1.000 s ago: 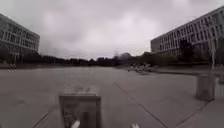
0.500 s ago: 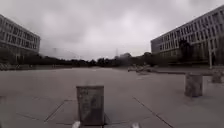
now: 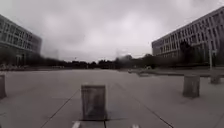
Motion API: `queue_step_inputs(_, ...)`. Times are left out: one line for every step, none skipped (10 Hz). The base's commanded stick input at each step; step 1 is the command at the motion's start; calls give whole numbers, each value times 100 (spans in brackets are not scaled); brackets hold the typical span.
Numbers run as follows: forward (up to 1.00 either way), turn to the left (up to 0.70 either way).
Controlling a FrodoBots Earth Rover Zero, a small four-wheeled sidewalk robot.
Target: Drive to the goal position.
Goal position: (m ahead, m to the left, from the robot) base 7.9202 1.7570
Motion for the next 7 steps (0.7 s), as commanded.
queue_step_inputs(70,-34)
queue_step_inputs(70,-34)
queue_step_inputs(70,-34)
queue_step_inputs(70,-34)
queue_step_inputs(70,-34)
queue_step_inputs(70,-32)
queue_step_inputs(70,-13)
